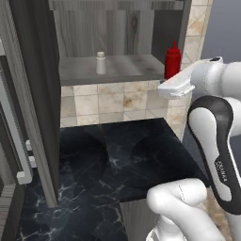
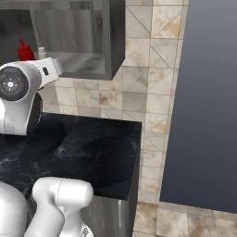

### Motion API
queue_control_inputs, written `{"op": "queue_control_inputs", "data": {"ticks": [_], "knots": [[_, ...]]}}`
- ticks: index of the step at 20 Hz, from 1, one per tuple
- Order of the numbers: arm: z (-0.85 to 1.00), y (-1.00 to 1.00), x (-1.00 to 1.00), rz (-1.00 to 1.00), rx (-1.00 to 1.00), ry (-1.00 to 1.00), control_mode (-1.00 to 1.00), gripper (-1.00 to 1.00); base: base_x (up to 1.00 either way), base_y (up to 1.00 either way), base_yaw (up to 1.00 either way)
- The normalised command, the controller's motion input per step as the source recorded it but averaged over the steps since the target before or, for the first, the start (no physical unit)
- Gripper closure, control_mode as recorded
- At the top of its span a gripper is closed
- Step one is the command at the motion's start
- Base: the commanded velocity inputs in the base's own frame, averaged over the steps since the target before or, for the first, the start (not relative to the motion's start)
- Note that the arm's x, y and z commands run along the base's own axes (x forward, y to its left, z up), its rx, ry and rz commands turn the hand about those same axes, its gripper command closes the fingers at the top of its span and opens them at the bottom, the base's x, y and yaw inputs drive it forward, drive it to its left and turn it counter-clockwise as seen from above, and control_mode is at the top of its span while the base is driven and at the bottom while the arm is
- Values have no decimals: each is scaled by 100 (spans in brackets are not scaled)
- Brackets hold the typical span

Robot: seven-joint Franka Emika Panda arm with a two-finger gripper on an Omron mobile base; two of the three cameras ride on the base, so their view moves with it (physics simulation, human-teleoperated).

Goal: Move the ketchup and shaker from the cabinet to the dining counter.

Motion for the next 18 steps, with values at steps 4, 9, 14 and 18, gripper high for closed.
{"op": "queue_control_inputs", "data": {"ticks": [4,9,14,18], "knots": [[2,-48,-59,-6,0,0,-100,100,0,0,0],[0,-44,-49,-6,0,-1,-100,100,0,0,0],[0,-42,-40,-5,0,-1,-100,100,0,0,0],[0,-25,-37,-5,0,-4,-100,100,0,0,0]]}}
